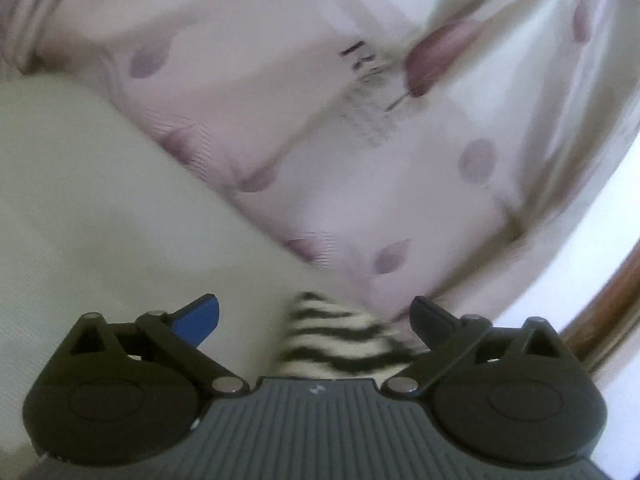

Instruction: Fold small clothes

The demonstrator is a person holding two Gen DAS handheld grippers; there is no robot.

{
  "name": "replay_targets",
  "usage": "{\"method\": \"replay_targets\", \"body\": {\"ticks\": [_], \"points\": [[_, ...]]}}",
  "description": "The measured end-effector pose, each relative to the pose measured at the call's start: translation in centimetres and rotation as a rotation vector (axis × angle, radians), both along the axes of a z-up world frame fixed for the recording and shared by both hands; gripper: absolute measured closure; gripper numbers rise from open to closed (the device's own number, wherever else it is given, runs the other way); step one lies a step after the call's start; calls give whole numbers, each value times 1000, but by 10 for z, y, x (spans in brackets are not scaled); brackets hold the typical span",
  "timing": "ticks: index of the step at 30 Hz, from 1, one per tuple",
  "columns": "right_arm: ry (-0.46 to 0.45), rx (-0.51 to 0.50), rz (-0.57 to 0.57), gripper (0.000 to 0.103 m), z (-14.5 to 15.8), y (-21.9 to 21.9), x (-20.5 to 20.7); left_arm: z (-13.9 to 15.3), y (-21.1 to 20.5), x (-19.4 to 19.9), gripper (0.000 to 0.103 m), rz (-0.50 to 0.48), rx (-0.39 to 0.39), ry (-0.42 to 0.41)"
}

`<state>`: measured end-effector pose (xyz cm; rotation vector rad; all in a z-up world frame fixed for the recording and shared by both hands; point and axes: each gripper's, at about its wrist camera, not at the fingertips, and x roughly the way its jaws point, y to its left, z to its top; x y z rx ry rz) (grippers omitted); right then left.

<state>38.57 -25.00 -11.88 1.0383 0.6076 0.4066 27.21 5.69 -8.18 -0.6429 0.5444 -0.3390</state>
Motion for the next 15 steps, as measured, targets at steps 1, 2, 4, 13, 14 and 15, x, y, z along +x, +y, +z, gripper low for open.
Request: {"method": "replay_targets", "body": {"ticks": [1, 2, 4, 13, 14, 15], "points": [[-9, 6, -6, 87, 2, -6, -1, -4, -1, 1, 7, -4, 26, 25], [-16, 7, -11, 87, 4, -10, -2, -9, -5, 1, 7, -22, 43, 49], [-34, 14, -26, 87, 10, -25, -6, -18, -19, 1, 7, -77, 76, 81], [-102, -144, -175, 91, 59, -153, -33, -18, -128, -20, 6, -356, 132, 8], [-93, -180, -190, 97, 62, -171, -35, -16, -138, -22, 6, -380, 132, -3], [-86, -210, -213, 97, 63, -186, -39, -18, -147, -25, 6, -393, 131, -11]]}}
